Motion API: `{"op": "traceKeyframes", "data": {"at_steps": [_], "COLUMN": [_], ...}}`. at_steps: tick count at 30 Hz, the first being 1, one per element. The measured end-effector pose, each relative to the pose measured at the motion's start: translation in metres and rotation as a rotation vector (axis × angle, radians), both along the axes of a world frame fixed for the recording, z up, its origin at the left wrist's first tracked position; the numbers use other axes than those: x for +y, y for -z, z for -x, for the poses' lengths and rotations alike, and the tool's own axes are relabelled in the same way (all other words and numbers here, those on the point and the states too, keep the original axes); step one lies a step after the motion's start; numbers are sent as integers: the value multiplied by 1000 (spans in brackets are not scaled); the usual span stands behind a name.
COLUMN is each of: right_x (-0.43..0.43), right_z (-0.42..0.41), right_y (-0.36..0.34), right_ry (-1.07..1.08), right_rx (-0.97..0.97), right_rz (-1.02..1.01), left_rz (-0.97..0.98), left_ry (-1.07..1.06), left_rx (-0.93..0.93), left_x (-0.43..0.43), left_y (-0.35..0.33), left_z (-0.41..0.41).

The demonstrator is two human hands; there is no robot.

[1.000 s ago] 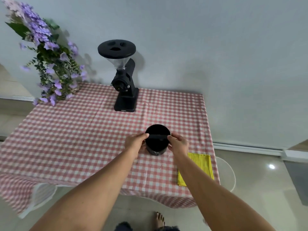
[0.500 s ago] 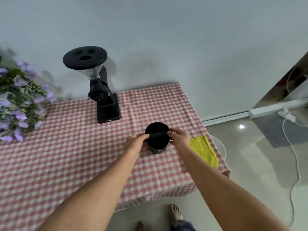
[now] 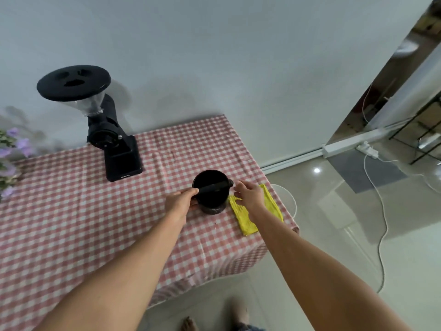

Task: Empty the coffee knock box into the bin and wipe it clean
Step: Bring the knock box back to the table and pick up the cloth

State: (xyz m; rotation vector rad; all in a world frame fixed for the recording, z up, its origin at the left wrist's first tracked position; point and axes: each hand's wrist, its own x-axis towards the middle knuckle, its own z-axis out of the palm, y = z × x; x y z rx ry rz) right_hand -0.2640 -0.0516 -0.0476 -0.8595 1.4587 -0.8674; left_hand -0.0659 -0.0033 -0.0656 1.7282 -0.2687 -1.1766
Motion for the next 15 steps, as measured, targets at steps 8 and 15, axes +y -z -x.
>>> {"op": "traceKeyframes", "data": {"at_steps": [8,15], "right_x": [-13,-11], "right_z": [50,74], "right_y": [13,29], "right_ry": [-39,-185], "right_rx": [535,939], "right_rz": [7,-203], "left_rz": [0,8], "left_ry": [-58,-61], "left_rx": [-22,-8], "left_x": [-2,-2], "left_y": [-2,3], "left_z": [20,19]}}
